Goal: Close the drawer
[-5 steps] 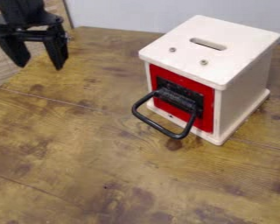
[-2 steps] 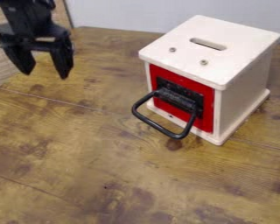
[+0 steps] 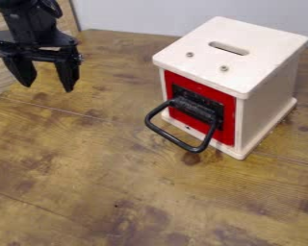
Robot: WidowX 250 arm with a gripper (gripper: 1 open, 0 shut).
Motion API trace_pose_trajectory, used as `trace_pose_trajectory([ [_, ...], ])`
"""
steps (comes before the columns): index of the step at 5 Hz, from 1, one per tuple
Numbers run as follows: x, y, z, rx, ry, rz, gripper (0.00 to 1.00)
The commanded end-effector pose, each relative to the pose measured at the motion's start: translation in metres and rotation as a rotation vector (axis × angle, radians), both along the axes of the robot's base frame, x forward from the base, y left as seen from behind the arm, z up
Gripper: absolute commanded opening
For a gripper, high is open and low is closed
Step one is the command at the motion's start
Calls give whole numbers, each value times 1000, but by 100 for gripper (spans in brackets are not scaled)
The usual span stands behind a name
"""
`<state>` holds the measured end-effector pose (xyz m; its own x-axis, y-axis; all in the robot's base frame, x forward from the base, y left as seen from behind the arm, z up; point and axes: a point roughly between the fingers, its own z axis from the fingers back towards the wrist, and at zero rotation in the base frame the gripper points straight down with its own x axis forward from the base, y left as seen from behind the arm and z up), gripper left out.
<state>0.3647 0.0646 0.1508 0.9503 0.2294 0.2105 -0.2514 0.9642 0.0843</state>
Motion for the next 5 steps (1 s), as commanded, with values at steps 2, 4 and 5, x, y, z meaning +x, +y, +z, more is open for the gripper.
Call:
trace_pose_trajectory([
  [2,8,7,36,7,-103,-138,100],
  [4,-3,10,41,26,-91,0,100],
  [5,-4,6,43,17,-95,1,100],
])
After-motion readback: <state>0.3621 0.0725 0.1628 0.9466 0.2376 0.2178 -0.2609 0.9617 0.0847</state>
